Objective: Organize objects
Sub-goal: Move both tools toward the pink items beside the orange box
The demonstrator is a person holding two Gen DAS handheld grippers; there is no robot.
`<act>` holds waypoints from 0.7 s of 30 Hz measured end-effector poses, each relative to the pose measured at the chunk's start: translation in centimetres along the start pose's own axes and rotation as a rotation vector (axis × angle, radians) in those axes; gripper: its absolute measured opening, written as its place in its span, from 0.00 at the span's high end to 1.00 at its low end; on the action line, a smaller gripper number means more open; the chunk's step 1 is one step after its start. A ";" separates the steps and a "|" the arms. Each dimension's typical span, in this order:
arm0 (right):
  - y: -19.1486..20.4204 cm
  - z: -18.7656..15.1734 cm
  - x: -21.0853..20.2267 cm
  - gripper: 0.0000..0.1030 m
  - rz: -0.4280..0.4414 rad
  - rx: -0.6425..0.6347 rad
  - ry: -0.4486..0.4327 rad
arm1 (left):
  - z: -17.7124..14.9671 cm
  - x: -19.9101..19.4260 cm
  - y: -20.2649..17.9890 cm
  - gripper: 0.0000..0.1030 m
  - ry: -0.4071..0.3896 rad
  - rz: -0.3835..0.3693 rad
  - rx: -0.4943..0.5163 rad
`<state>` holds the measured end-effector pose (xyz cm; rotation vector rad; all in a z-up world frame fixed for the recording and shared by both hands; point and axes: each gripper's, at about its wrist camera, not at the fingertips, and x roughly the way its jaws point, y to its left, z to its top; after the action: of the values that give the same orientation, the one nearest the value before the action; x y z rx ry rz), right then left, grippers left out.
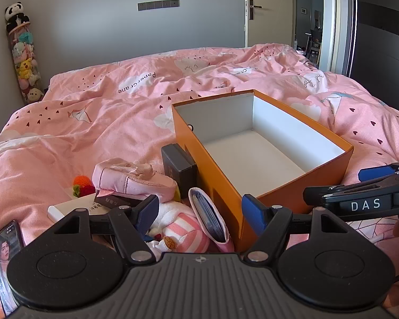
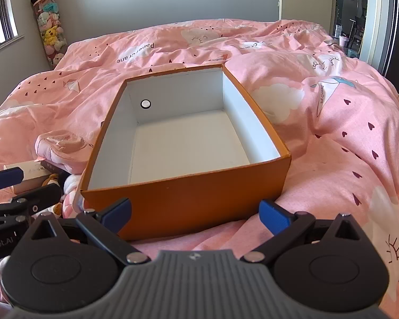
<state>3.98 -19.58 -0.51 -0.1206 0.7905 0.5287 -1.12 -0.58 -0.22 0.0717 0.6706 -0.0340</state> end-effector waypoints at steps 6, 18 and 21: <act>0.1 0.0 0.0 0.01 0.001 -0.004 0.003 | 0.0 0.0 0.0 0.19 0.001 -0.003 -0.001; 1.0 0.3 0.0 0.01 0.043 -0.047 -0.009 | 0.1 0.0 0.4 0.19 0.019 -0.022 -0.010; 1.5 0.8 -0.2 0.02 0.061 -0.076 -0.032 | 0.3 0.0 0.9 0.21 0.027 -0.025 -0.021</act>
<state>3.67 -18.15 0.38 -0.1581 0.7452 0.6171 -0.88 0.28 0.03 0.0436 0.6985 -0.0498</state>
